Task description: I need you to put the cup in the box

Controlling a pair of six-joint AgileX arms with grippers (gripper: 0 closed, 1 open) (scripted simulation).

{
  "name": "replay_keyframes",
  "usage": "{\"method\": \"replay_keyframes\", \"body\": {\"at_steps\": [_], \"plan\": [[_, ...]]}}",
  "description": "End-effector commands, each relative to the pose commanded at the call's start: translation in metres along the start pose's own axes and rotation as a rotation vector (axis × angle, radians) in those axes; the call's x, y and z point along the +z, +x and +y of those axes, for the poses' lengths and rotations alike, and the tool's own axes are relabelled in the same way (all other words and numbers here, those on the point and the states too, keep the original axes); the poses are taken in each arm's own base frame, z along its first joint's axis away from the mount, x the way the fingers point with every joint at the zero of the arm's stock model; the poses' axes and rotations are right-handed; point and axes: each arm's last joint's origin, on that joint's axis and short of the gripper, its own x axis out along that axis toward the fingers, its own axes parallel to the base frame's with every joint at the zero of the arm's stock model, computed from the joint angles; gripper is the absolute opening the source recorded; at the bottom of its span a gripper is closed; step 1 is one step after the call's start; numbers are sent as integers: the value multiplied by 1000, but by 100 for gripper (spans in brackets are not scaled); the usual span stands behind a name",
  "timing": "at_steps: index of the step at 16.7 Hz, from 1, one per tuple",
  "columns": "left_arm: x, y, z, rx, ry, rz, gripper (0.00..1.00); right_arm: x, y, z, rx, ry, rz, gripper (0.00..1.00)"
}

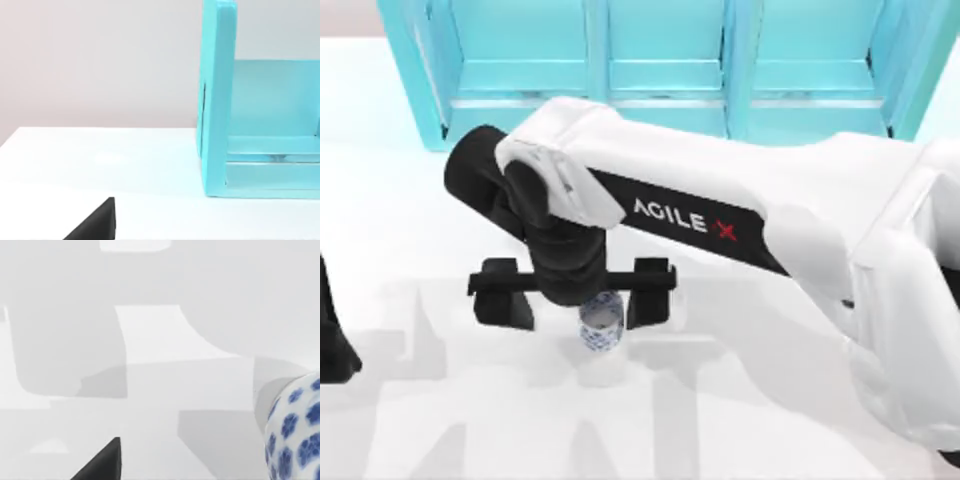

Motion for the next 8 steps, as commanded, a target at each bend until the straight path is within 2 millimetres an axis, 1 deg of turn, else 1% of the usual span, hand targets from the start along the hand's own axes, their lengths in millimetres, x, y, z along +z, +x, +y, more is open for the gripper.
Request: {"method": "replay_keyframes", "body": {"at_steps": [8], "plan": [[0,0,0,0,0,0,100,0,0,0,0,0,0,25]]}}
